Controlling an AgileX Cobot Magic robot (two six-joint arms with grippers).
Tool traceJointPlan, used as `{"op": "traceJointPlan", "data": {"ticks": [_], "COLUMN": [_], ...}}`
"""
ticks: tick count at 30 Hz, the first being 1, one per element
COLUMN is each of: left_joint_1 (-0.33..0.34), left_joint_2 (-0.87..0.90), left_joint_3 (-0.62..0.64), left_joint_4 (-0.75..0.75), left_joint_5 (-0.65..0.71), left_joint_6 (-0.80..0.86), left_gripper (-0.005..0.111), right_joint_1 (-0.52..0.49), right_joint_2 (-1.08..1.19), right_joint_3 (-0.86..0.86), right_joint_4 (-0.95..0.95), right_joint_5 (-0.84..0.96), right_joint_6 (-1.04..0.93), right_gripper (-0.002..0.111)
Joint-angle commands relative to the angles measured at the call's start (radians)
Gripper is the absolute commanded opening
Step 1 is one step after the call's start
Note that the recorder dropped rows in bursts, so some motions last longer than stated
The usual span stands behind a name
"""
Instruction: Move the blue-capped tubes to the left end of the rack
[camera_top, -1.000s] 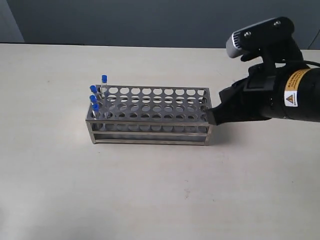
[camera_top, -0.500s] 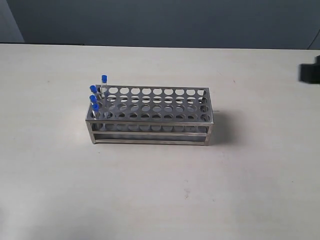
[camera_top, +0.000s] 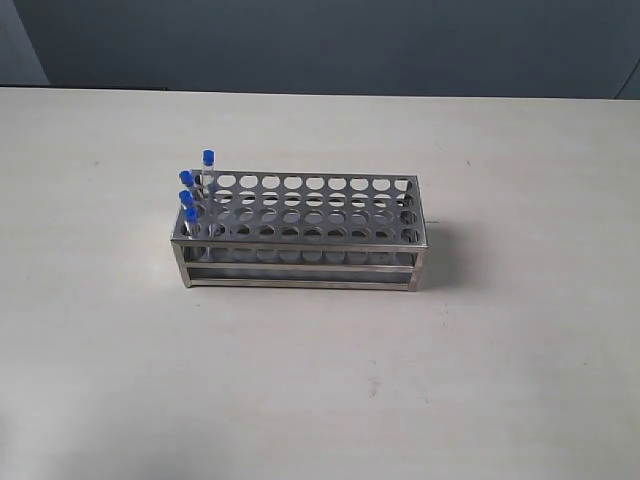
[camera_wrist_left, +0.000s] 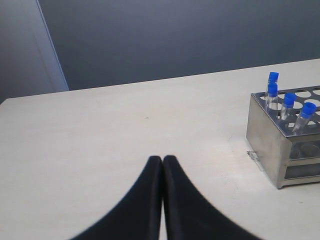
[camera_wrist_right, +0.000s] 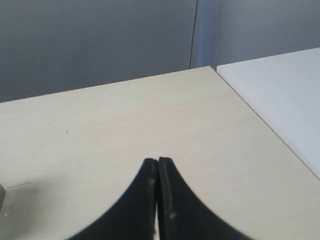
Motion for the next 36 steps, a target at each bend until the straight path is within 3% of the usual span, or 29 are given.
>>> {"op": "traceJointPlan", "data": {"ticks": [1, 6, 10, 16, 20, 25, 29, 36], "left_joint_1": [-0.004, -0.004, -0.004, -0.004, -0.004, -0.004, -0.004, -0.004], "left_joint_2": [0.003, 0.003, 0.003, 0.003, 0.003, 0.003, 0.003, 0.003], "left_joint_3": [-0.005, -0.005, -0.005, -0.005, -0.005, -0.005, -0.005, -0.005], "left_joint_4": [-0.005, -0.005, -0.005, -0.005, -0.005, -0.005, -0.005, -0.005], "left_joint_5": [-0.012, -0.012, -0.012, -0.012, -0.012, -0.012, -0.012, -0.012], "left_joint_6": [-0.001, -0.001, -0.001, -0.001, -0.001, -0.001, -0.001, -0.001], "left_gripper": [0.001, 0.001, 0.001, 0.001, 0.001, 0.001, 0.001, 0.001], "right_joint_1": [-0.005, -0.005, -0.007, -0.007, -0.013, -0.137, -0.236, -0.263], "right_joint_2": [-0.075, -0.183, -0.229, -0.246, -0.246, -0.246, -0.246, -0.246], "right_joint_3": [0.168, 0.386, 0.460, 0.509, 0.536, 0.541, 0.541, 0.541], "right_joint_4": [-0.004, 0.018, 0.073, 0.251, 0.260, 0.330, 0.472, 0.497], "right_joint_5": [-0.217, -0.526, -0.519, -0.487, -0.463, -0.437, -0.435, -0.441], "right_joint_6": [-0.010, -0.010, -0.051, -0.315, -0.330, -0.342, -0.499, -0.517], "right_gripper": [0.000, 0.000, 0.000, 0.000, 0.000, 0.000, 0.000, 0.000]}}
